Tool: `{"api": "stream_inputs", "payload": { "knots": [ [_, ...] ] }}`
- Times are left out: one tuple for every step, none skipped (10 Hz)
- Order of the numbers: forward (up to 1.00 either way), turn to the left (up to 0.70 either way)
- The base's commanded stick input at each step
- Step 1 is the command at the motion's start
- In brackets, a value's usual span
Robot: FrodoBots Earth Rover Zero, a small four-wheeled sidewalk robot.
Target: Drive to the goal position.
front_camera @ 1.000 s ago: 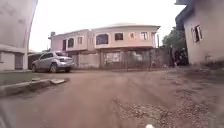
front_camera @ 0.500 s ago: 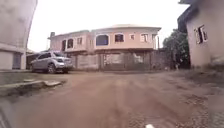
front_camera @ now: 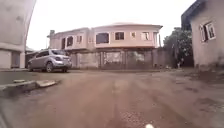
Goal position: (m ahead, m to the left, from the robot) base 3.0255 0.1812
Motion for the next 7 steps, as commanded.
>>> {"api": "stream_inputs", "payload": {
  "knots": [
    [0.70,0.00],
    [0.70,0.00],
    [0.70,0.00],
    [0.70,0.00],
    [0.70,0.00],
    [0.70,0.00],
    [0.70,0.00]
  ]
}}
